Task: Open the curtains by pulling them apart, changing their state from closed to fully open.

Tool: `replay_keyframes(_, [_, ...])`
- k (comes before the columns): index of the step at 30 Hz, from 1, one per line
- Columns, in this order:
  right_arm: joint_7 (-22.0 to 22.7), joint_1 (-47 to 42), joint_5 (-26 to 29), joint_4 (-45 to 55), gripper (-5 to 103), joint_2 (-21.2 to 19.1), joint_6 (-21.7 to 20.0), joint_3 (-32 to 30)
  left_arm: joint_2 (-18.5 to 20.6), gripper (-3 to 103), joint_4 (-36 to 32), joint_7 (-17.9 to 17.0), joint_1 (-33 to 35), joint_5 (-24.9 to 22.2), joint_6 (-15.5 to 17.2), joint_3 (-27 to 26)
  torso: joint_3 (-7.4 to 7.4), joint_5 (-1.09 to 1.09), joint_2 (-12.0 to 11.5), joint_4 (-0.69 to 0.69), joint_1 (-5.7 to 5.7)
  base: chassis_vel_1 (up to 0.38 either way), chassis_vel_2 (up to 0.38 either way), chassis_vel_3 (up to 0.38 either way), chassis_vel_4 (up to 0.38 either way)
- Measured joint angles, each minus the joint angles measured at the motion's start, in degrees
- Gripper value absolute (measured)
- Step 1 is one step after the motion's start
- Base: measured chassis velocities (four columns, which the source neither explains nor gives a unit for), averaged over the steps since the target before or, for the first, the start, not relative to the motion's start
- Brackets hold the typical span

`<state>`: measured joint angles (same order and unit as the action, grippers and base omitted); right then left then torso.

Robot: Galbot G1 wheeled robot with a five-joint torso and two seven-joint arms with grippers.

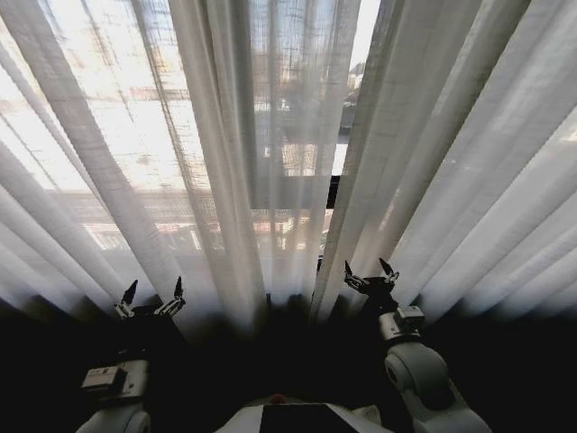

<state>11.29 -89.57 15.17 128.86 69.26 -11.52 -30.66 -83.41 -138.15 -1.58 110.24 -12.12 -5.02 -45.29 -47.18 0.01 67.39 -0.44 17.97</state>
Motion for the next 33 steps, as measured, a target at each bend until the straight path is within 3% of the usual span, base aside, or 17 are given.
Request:
replay_keyframes(15, [3.56, 13.19, 6.20, -8.21, 100, -2.16, -2.71, 3.74, -1.01, 100, -1.50, -0.06, 0.69, 0.22, 0.12, -1.07, -0.01, 0.01, -0.01, 0.00, 0.01, 0.000, 0.000, 0.000, 0.000])
replay_keyframes(27, [5.39, 25.20, 10.85, -17.66, 102, -4.50, -3.43, 5.98, -4.17, 100, -2.66, -0.12, 2.06, 1.61, -0.06, -1.32, -0.02, 0.01, -0.01, 0.01, 0.02, 0.000, 0.000, 0.000, 0.000])
replay_keyframes(29, [5.39, 26.49, 11.66, -18.25, 93, -4.54, -3.31, 6.79, -4.93, 100, -3.06, -0.17, 2.57, 1.83, -0.44, -1.40, -0.01, 0.00, -0.01, 0.01, 0.02, 0.000, 0.000, 0.000, 0.000])
replay_keyframes(31, [5.39, 26.74, 11.78, -18.33, 93, -4.58, -3.27, 7.02, -5.17, 100, -3.20, -0.18, 2.70, 1.94, -0.53, -1.40, -0.01, 0.00, -0.01, 0.00, 0.02, 0.000, 0.000, 0.000, 0.000])
replay_keyframes(33, [5.38, 27.10, 11.96, -18.40, 83, -4.75, -3.18, 7.56, -5.75, 100, -3.46, -0.22, 3.01, 2.31, -0.87, -1.37, -0.01, 0.00, -0.01, 0.00, 0.02, 0.000, 0.000, 0.000, 0.000])
